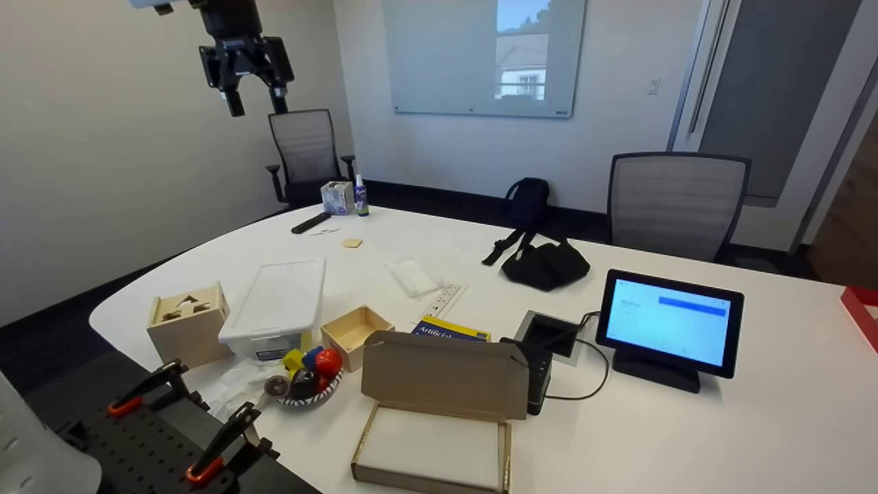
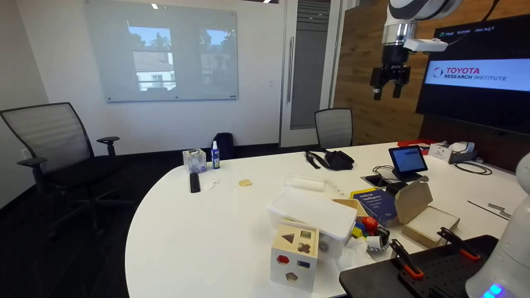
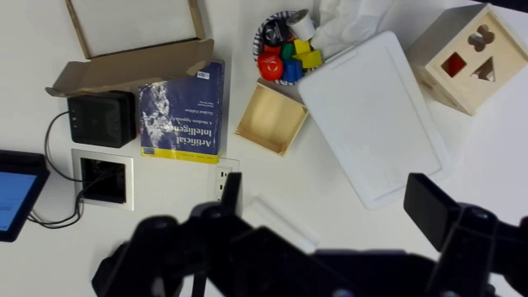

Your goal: Close the cardboard box

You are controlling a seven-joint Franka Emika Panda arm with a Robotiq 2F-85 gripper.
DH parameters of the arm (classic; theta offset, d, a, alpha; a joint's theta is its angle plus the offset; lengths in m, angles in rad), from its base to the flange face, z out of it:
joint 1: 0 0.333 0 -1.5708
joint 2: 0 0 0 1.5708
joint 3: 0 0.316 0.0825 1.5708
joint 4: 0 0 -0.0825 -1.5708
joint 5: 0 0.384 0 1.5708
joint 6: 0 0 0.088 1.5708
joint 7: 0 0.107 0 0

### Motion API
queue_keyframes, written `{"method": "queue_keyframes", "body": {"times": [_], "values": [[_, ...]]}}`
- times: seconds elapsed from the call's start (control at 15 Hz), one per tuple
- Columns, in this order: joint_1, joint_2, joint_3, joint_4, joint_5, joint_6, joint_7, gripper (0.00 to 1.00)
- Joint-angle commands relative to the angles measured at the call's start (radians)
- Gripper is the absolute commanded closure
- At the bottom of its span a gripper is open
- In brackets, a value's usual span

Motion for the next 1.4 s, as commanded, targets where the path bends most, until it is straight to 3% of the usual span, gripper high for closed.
{"method": "queue_keyframes", "body": {"times": [0.0,0.33,0.6,1.0,1.33], "values": [[-0.051,-0.006,-0.069,-0.075,-0.07,0.086,-0.126,0.0],[-0.097,0.12,-0.207,-0.111,-0.071,0.327,-0.336,0.0],[-0.114,0.301,-0.257,-0.087,-0.02,0.505,-0.43,0.0],[-0.173,0.569,-0.216,0.005,0.088,0.62,-0.521,0.0],[-0.247,0.712,-0.195,0.068,0.016,0.641,-0.47,0.0]]}}
